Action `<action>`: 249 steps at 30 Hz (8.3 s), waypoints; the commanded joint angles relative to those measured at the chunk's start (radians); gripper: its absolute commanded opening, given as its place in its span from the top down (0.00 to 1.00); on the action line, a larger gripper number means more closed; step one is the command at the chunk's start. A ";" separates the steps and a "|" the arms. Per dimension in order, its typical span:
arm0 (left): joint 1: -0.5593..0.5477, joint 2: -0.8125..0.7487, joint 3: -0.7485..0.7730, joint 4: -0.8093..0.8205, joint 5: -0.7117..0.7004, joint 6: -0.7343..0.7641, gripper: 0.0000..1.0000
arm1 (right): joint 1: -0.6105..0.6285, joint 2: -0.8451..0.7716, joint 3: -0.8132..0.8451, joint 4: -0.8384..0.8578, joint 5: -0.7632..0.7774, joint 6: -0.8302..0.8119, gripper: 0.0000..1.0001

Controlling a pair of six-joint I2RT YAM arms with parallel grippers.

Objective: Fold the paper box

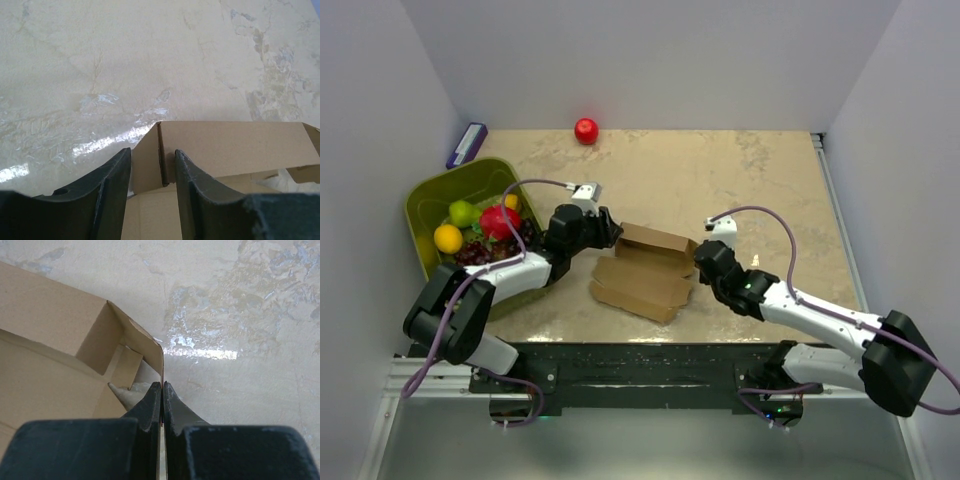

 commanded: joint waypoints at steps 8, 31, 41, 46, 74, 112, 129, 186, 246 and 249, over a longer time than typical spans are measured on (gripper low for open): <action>0.001 0.000 -0.073 0.079 0.081 -0.068 0.58 | 0.006 0.029 0.129 -0.078 0.073 0.023 0.37; 0.003 -0.009 -0.025 0.012 0.067 -0.016 0.54 | -0.100 -0.013 0.016 0.205 -0.404 0.504 0.37; 0.001 0.000 -0.021 0.007 0.069 -0.009 0.54 | -0.151 0.039 -0.023 0.282 -0.359 0.524 0.41; 0.001 0.000 -0.021 0.007 0.070 -0.006 0.55 | -0.166 0.075 -0.026 0.311 -0.364 0.539 0.43; 0.001 -0.007 -0.027 0.023 0.085 -0.019 0.56 | -0.175 0.199 -0.242 0.858 -0.346 0.870 0.79; 0.001 0.023 -0.004 0.003 0.046 0.000 0.59 | 0.052 0.217 0.051 0.127 -0.022 0.346 0.53; 0.001 0.033 0.007 0.001 0.052 0.007 0.59 | -0.111 0.263 -0.049 0.332 -0.097 0.263 0.59; -0.011 -0.032 0.111 -0.043 0.006 0.070 0.17 | 0.006 0.118 -0.036 0.271 -0.229 0.097 0.24; -0.525 0.362 -0.111 0.270 -0.336 0.000 0.41 | -0.204 0.153 0.033 0.196 -0.292 -0.004 0.83; -0.525 0.379 -0.114 0.268 -0.338 -0.003 0.41 | -0.204 0.171 0.037 0.213 -0.296 -0.004 0.86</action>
